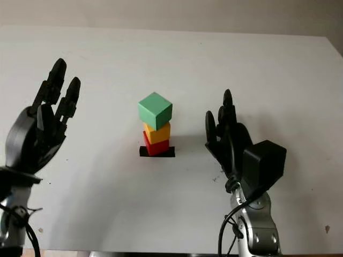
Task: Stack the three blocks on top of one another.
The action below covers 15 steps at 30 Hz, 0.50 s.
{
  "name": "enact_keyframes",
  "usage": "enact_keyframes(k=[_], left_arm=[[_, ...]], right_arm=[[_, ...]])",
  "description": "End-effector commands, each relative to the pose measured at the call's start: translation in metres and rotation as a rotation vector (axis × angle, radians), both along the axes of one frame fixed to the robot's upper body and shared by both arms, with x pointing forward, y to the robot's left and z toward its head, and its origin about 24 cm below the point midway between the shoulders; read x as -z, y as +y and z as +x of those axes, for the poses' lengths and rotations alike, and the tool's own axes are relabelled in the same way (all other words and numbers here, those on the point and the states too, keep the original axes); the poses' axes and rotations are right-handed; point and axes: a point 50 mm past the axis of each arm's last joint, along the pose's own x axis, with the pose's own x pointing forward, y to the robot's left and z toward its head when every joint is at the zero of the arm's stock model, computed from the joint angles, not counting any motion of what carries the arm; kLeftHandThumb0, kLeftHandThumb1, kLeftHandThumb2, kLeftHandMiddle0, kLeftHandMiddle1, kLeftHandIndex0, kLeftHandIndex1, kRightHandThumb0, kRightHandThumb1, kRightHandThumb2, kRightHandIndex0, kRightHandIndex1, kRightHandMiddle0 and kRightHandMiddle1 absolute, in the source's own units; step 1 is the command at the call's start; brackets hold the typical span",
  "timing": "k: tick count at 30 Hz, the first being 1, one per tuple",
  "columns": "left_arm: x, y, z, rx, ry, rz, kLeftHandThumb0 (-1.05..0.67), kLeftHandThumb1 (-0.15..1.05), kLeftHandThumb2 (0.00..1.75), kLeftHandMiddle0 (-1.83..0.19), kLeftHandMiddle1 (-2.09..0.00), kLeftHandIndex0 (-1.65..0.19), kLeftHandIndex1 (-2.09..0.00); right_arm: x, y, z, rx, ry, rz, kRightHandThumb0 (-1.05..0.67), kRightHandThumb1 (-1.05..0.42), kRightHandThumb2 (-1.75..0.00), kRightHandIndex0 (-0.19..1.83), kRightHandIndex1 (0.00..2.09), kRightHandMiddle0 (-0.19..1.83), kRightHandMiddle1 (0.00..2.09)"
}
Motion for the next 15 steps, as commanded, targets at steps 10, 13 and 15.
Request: enact_keyframes(k=[10,13,15], left_arm=[[0.020,-0.018,-0.002,-0.022,0.069,-0.069,-0.80,1.05,0.72,0.19,0.00,0.19,0.00],[0.021,-0.021,-0.002,-0.019,0.096,-0.079,-0.80,1.05,0.72,0.19,0.00,0.19,0.00],[0.022,-0.023,-0.002,-0.027,0.098,-0.079,-0.80,1.05,0.72,0.19,0.00,0.19,0.00]], right_arm=[[-0.001,-0.003,0.001,0.005,-0.027,0.007,-0.65,-1.05,-0.64,-0.19,0.00,-0.19,0.00],[-0.001,-0.002,0.001,0.014,-0.028,0.013,-0.66,-1.05,-0.64,-0.19,0.00,-0.19,0.00],[-0.001,-0.002,0.001,0.015,-0.034,0.011,-0.66,-1.05,-0.64,-0.19,0.00,-0.19,0.00]])
